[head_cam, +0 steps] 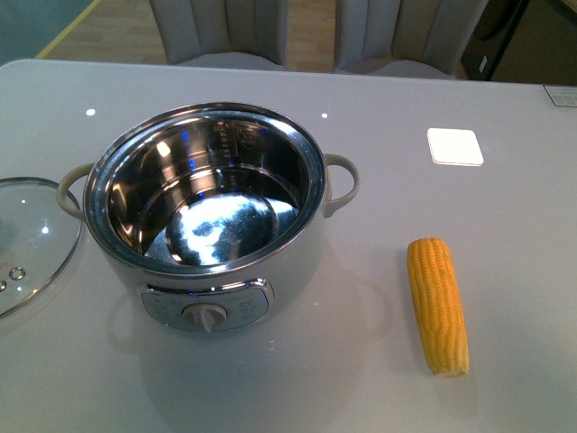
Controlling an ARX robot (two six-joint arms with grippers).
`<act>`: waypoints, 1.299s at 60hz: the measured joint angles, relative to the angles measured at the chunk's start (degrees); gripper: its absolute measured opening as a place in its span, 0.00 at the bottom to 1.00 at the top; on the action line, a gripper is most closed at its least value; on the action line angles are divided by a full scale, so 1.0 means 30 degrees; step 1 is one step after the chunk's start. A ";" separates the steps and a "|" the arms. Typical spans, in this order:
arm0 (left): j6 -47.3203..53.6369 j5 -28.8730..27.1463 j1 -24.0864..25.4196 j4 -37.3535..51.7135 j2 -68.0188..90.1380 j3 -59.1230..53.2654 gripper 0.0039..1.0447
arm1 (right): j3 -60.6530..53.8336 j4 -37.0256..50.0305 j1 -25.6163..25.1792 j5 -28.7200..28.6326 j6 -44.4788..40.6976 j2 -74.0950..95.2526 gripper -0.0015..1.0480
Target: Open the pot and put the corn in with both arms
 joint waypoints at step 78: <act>0.0000 0.0000 0.0000 0.0000 0.0000 0.0000 0.94 | 0.7009 1.4622 0.3832 0.2302 -0.2754 2.5048 0.92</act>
